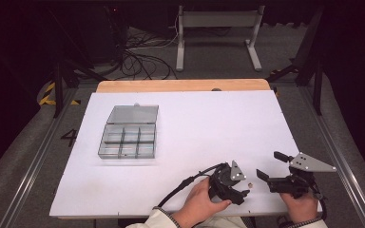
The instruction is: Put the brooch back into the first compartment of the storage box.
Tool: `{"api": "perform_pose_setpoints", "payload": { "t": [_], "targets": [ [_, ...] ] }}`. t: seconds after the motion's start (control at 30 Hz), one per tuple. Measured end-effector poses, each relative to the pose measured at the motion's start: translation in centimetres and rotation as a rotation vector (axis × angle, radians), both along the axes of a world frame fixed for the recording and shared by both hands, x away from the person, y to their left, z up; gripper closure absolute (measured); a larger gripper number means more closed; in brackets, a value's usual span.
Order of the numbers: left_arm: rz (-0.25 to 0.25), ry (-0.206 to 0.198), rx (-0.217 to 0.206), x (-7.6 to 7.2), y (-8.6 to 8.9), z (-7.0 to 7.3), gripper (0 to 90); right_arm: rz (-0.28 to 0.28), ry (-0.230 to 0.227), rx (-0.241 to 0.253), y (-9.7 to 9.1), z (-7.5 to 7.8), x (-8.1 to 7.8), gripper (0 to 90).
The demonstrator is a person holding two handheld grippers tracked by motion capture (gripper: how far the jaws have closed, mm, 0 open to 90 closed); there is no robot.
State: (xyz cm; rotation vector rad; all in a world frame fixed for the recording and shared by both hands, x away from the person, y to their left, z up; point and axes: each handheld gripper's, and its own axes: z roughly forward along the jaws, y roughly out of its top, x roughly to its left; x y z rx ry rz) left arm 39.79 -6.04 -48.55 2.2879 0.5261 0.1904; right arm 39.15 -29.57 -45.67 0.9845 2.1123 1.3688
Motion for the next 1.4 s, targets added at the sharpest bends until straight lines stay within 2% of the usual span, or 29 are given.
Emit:
{"api": "perform_pose_setpoints", "payload": {
  "t": [0.23, 0.3, 0.77, 0.97, 1.4],
  "targets": [
    [-0.013, 0.005, 0.007, 0.0, -0.8, -0.2, 34.0, -0.001, 0.004, -0.001, 0.0, -0.1, 0.0, 6.4],
    [-0.020, -0.011, 0.003, 0.0, -1.0, -0.3, 36.8, 0.000, 0.005, -0.001, 0.0, -0.1, 0.1, 6.4],
    [-0.044, -0.026, 0.025, -0.1, -2.0, -0.4, 47.3, -0.001, 0.007, -0.003, 0.1, -0.1, 0.1, 6.4],
    [-0.063, -0.037, 0.022, -0.3, -2.4, -0.4, 52.6, 0.000, 0.012, -0.004, 0.1, -0.1, 0.1, 6.4],
    [-0.095, -0.057, 0.050, -0.5, -3.7, -0.5, 61.3, 0.001, 0.014, -0.009, 0.1, -0.2, 0.0, 6.4]
  ]
}}
